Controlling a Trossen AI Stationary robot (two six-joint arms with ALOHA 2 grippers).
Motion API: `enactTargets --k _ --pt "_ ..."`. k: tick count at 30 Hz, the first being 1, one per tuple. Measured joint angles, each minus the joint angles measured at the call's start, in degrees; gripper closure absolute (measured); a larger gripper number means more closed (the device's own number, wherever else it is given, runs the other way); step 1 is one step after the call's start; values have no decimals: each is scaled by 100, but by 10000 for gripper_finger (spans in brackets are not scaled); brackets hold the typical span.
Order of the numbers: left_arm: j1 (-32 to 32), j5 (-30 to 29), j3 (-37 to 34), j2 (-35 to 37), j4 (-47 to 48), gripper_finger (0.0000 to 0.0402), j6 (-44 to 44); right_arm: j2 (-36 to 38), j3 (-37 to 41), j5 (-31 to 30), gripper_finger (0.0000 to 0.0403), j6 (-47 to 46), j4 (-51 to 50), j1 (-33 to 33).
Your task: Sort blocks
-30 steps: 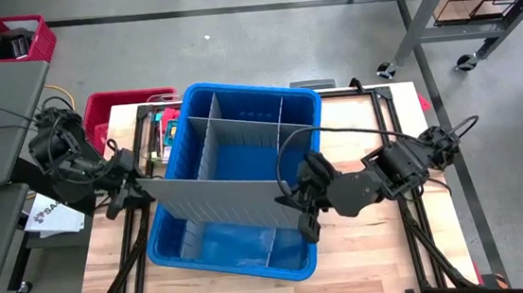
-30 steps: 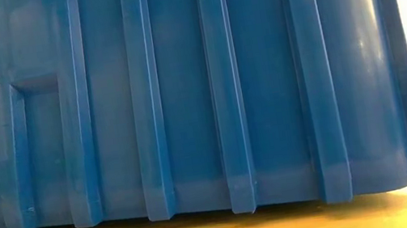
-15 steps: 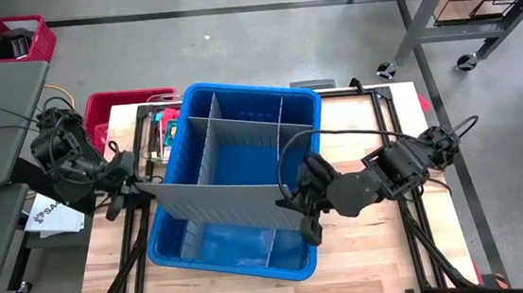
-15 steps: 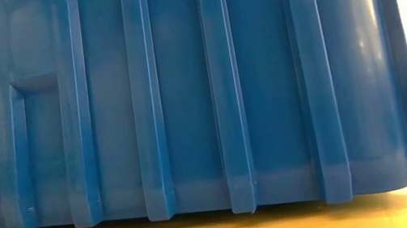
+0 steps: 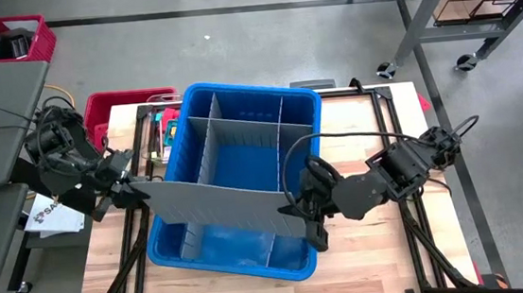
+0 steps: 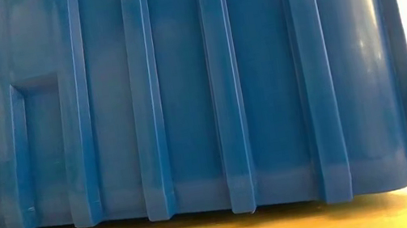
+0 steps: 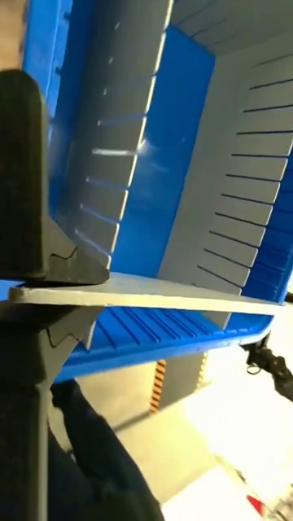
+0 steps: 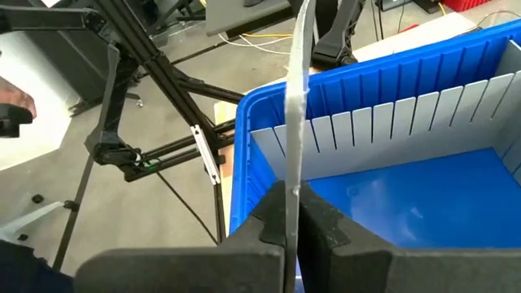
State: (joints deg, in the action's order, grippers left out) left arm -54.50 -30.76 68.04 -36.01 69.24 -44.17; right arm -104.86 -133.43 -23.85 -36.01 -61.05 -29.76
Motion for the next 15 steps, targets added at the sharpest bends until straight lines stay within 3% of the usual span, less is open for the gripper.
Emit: enactTargets --k 8,15 --pt "2 -21 5 -82 177 400 529 -78 4 -217 403 -39 242 -238" --pt "4 236 10 -79 247 401 412 -162 4 -214 403 -149 344 -247"
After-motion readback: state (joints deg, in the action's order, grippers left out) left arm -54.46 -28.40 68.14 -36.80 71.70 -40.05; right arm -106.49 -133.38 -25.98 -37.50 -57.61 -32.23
